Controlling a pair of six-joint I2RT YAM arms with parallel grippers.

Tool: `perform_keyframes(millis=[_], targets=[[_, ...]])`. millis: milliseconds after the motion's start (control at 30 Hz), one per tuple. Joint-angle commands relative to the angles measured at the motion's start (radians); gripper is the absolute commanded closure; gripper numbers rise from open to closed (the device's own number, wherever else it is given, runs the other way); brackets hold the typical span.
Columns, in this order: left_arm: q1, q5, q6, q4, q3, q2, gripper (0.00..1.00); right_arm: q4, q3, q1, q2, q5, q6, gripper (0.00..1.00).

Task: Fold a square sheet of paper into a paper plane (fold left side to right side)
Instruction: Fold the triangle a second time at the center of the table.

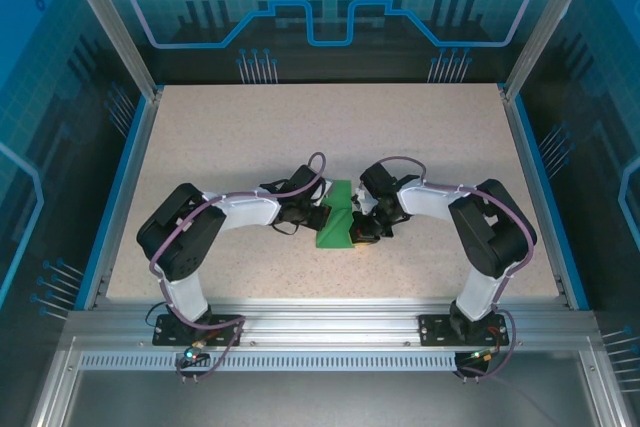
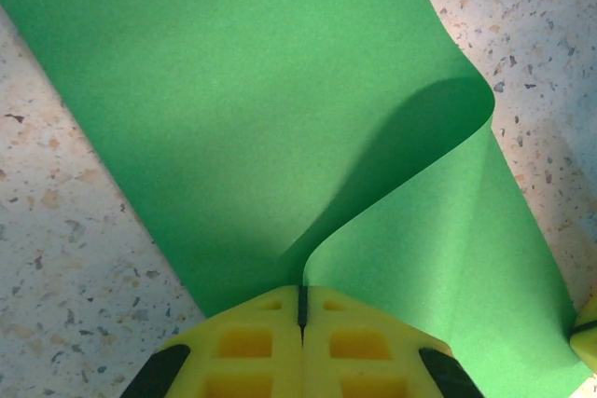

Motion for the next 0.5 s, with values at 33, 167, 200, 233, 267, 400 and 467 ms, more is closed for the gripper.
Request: perform_keyframes(millis=[33, 167, 200, 233, 267, 400, 467], targets=[[0.011, 0.032, 0.015, -0.014, -0.011, 0.023, 1.0, 0.051, -0.019, -0.025, -0.049, -0.044, -0.003, 0.99], [0.011, 0.039, 0.012, -0.013, -0.014, 0.021, 1.0, 0.157, -0.039, -0.077, -0.104, -0.127, 0.054, 0.99], [0.011, 0.04, 0.012, -0.011, -0.015, 0.021, 1.0, 0.199, -0.048, -0.091, -0.11, -0.148, 0.085, 1.0], [0.011, 0.041, 0.01, -0.011, -0.013, 0.022, 1.0, 0.255, -0.048, -0.099, -0.113, -0.167, 0.121, 1.0], [0.011, 0.042, 0.011, -0.011, -0.014, 0.023, 1.0, 0.298, -0.074, -0.102, -0.11, -0.181, 0.15, 1.0], [0.01, 0.042, 0.013, -0.012, -0.014, 0.025, 1.0, 0.397, -0.06, -0.098, -0.064, -0.205, 0.227, 1.0], [0.011, 0.043, 0.014, -0.009, -0.015, 0.024, 1.0, 0.398, -0.014, -0.09, -0.034, -0.202, 0.234, 1.0]])
